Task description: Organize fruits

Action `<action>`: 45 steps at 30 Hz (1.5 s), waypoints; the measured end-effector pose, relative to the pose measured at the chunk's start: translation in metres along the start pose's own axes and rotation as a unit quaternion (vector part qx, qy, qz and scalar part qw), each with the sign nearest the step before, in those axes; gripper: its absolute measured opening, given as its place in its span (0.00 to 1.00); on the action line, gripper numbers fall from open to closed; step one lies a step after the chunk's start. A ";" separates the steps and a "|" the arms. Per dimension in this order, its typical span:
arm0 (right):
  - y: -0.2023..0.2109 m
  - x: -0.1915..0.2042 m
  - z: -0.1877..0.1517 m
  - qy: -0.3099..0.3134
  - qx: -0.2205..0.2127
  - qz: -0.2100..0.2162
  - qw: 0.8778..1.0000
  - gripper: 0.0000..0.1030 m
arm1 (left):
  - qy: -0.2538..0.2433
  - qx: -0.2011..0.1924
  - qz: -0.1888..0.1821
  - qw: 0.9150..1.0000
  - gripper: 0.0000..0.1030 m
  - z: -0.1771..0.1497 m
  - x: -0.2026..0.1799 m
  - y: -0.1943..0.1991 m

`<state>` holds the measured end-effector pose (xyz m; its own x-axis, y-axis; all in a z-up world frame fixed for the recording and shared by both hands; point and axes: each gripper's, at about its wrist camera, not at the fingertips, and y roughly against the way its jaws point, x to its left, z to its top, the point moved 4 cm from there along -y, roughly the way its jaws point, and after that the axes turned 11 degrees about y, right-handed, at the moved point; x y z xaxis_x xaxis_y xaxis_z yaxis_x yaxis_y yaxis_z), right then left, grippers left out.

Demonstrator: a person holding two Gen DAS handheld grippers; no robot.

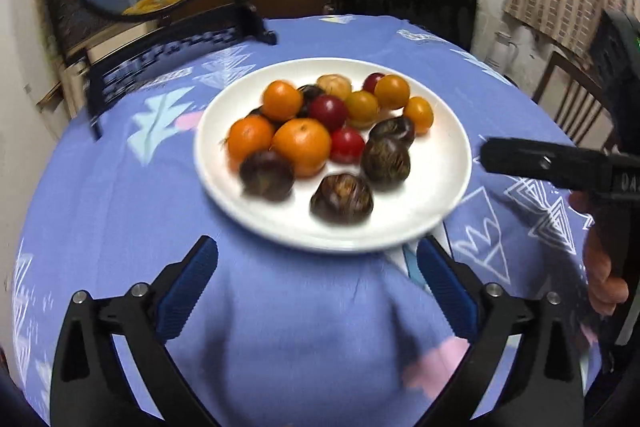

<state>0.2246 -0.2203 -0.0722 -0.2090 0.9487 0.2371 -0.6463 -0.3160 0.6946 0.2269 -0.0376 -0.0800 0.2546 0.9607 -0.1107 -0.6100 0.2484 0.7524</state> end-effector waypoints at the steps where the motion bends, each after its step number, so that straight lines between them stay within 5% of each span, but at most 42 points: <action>1: 0.007 0.002 -0.006 0.005 -0.002 -0.010 1.000 0.96 | 0.004 -0.002 0.008 1.000 0.95 -0.003 0.002 0.004; 7: 0.055 0.018 -0.037 0.045 -0.033 -0.055 0.997 0.96 | 0.022 -0.033 0.047 0.998 0.95 -0.035 0.003 0.052; 19: 0.132 0.053 -0.091 0.075 -0.088 -0.044 0.992 0.96 | 0.053 -0.101 0.077 0.991 0.95 -0.077 -0.010 0.134; 45: 0.157 0.059 -0.106 0.080 -0.109 -0.048 0.990 0.96 | 0.056 -0.124 0.084 0.987 0.95 -0.076 -0.012 0.155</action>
<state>0.0330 -0.2131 -0.0210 -0.2410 0.9691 0.0535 -0.8081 -0.2309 0.5420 0.0720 -0.0009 -0.0119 0.0572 0.9952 -0.0795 -0.8054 0.0931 0.5854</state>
